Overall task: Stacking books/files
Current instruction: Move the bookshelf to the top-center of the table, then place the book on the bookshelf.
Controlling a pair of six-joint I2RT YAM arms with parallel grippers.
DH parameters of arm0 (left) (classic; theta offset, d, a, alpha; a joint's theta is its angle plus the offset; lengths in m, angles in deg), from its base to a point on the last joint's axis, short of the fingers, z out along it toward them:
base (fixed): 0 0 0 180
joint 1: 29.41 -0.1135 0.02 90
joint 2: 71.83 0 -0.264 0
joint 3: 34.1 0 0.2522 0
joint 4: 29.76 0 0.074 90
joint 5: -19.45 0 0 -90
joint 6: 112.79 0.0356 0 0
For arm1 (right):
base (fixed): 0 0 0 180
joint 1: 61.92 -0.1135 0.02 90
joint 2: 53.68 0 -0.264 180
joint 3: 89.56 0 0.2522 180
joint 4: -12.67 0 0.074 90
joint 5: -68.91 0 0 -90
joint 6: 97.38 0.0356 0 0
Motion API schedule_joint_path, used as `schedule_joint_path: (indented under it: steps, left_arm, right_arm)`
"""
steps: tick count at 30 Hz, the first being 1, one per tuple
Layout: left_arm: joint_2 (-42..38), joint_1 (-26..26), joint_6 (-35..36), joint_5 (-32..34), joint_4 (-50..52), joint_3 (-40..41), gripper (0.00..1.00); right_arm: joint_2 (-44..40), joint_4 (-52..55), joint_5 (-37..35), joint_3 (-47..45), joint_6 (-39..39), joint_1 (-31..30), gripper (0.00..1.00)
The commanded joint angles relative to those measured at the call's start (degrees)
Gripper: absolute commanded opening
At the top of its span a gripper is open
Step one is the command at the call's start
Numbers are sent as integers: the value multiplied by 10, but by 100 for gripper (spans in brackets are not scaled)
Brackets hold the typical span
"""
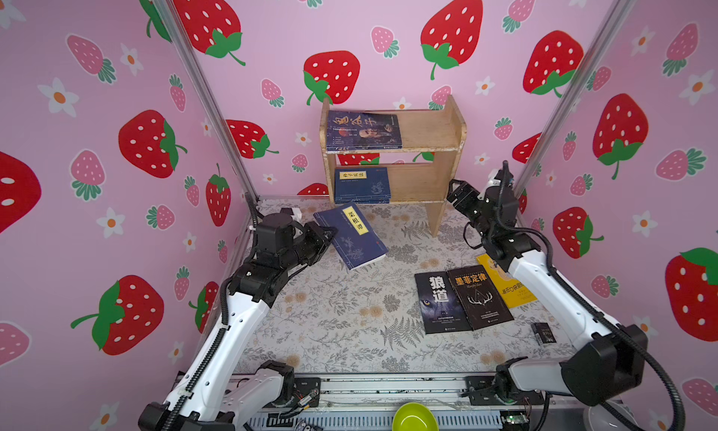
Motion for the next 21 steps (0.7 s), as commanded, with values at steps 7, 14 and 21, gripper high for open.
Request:
schedule_joint_path:
  steps: [7, 14, 21]
  left_arm:
    - [43, 64, -28, 149, -203, -25, 0]
    - [93, 111, -19, 258, -318, -20, 0]
    - [146, 133, -4, 320, -372, -34, 0]
  right_arm:
    - [-65, -109, 280, -135, 192, -17, 87]
    - [-82, -257, 370, -188, 286, -42, 98]
    - [-26, -374, 390, -189, 348, -59, 100]
